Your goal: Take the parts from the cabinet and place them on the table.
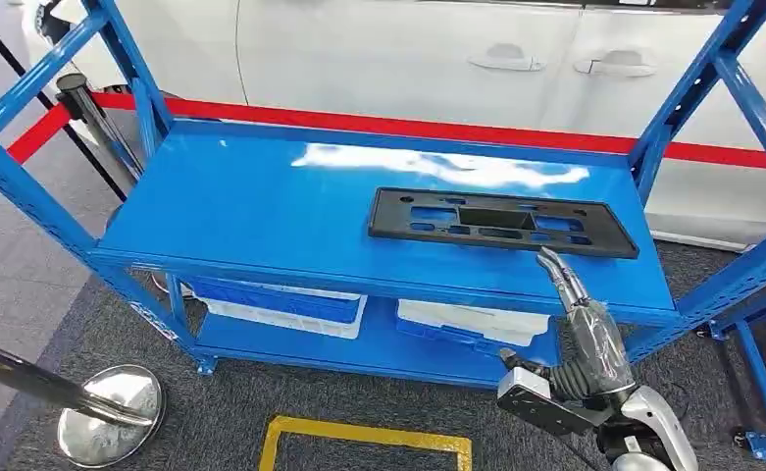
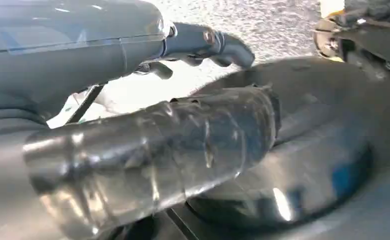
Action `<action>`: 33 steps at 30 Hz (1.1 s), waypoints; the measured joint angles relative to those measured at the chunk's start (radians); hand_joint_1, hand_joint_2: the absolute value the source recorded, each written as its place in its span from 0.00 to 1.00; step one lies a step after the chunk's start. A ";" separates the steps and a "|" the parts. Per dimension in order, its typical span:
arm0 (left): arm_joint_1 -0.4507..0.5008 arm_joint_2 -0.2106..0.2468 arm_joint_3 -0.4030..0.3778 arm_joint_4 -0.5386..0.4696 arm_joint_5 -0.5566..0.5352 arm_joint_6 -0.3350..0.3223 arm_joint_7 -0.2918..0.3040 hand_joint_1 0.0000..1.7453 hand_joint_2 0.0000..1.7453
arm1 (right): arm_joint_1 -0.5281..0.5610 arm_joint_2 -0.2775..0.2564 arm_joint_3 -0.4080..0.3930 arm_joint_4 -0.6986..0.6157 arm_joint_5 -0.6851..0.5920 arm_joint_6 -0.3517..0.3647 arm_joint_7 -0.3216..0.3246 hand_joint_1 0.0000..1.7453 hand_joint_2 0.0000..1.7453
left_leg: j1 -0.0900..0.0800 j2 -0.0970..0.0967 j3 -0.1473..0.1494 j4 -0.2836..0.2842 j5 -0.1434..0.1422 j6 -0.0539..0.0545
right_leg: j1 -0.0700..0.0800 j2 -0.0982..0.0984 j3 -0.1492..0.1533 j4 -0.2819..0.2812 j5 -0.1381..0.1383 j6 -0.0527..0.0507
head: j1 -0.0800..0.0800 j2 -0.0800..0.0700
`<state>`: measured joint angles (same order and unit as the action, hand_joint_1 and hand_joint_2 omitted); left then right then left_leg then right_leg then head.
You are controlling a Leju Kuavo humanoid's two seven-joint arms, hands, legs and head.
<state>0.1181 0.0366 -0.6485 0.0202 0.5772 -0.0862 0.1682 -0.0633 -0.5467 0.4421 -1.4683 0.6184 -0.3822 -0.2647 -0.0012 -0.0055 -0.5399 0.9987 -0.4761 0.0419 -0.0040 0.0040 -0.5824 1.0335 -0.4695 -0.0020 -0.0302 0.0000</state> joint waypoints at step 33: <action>-0.010 0.094 0.003 0.001 -0.045 0.011 0.071 0.00 0.00 | -0.092 0.014 0.041 0.067 0.089 0.005 0.016 0.00 1.00 | 0.002 0.009 -0.007 -0.006 0.011 0.005 | -0.001 -0.002 -0.037 0.098 -0.074 0.001 | 0.001 0.000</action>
<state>0.1080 0.1309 -0.6451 0.0210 0.5318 -0.0748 0.2389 -0.1556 -0.5329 0.4826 -1.4011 0.7073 -0.3773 -0.2483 0.0004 0.0031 -0.5464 0.9930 -0.4655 0.0472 -0.0045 0.0017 -0.6194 1.1317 -0.5436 -0.0006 -0.0294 0.0000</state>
